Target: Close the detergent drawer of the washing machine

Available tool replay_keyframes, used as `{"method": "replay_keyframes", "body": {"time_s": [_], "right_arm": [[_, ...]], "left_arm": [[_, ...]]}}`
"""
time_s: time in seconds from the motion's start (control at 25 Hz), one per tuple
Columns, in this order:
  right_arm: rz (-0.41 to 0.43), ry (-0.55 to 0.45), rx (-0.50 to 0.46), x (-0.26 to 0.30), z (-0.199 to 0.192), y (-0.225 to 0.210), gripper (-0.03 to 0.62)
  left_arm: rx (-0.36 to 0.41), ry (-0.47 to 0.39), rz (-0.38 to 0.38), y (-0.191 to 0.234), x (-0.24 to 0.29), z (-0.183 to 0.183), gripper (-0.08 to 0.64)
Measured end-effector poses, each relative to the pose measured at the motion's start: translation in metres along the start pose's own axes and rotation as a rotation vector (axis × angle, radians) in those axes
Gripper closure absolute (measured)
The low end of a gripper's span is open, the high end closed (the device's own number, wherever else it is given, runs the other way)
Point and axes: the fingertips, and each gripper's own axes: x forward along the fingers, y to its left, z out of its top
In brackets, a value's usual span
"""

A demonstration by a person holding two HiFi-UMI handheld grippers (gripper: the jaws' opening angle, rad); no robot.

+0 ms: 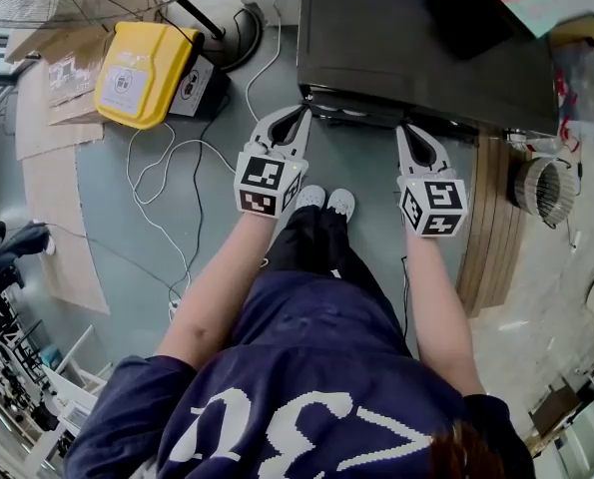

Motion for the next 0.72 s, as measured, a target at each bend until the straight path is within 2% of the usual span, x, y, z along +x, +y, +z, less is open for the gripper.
{"method": "replay_keyframes", "body": {"time_s": [0.72], "right_arm": [[0.004,-0.007,-0.001,0.0092,0.0089,-0.0068,0.576]], "left_arm": [[0.007,-0.011,0.008,0.0060,0.0100,0.0081,0.541]]}}
